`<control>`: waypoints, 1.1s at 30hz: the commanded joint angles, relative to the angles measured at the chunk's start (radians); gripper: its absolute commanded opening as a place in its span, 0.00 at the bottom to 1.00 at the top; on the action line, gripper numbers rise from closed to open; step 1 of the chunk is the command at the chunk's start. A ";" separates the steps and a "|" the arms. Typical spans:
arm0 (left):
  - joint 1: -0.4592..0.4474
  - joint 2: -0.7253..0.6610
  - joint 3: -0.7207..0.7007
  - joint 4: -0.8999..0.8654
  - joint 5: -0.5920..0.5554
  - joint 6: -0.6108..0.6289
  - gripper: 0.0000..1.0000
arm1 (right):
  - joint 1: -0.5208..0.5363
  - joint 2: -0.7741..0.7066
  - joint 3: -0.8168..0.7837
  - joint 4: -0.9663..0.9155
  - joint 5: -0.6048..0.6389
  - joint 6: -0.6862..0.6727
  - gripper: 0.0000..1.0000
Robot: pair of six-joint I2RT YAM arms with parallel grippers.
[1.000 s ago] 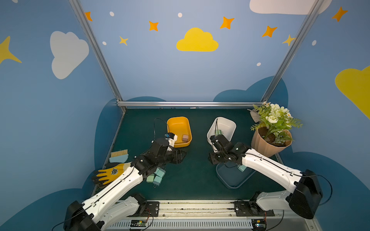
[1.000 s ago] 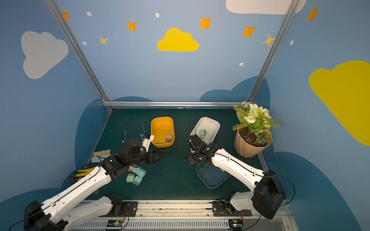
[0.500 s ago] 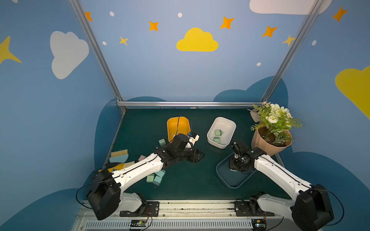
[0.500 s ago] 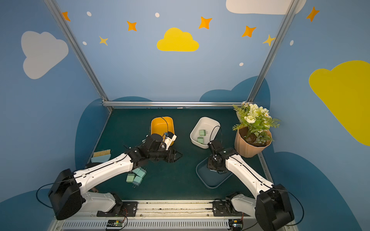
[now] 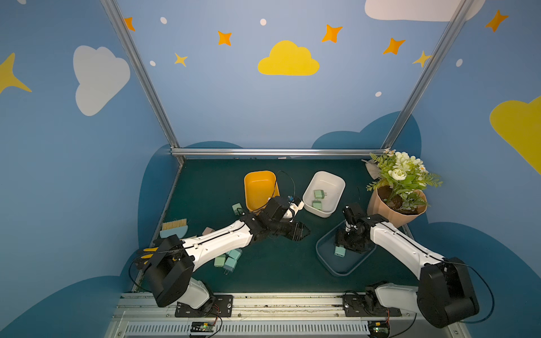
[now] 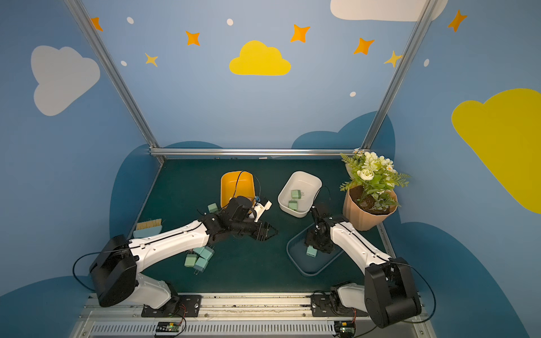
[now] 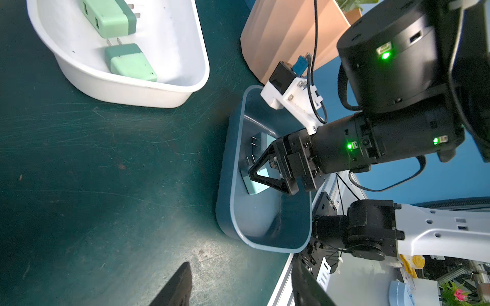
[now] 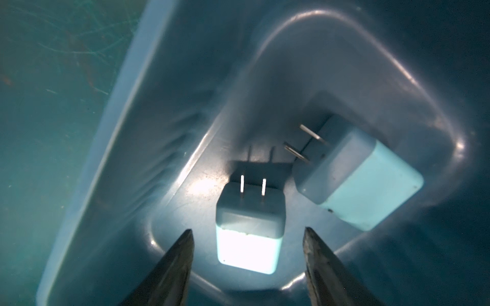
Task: Place the plugs by color into the storage box
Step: Place the plug in the storage box.
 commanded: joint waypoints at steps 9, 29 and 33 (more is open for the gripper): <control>-0.004 0.020 0.045 -0.072 -0.025 -0.016 0.61 | 0.060 -0.146 0.079 -0.031 0.036 -0.061 0.64; 0.069 -0.178 -0.055 -0.306 -0.301 -0.070 0.60 | 0.335 -0.076 0.125 0.406 -0.048 -0.059 0.58; 0.172 -0.268 -0.113 -0.332 -0.295 -0.085 0.61 | 0.376 0.048 0.234 0.465 -0.069 -0.072 0.57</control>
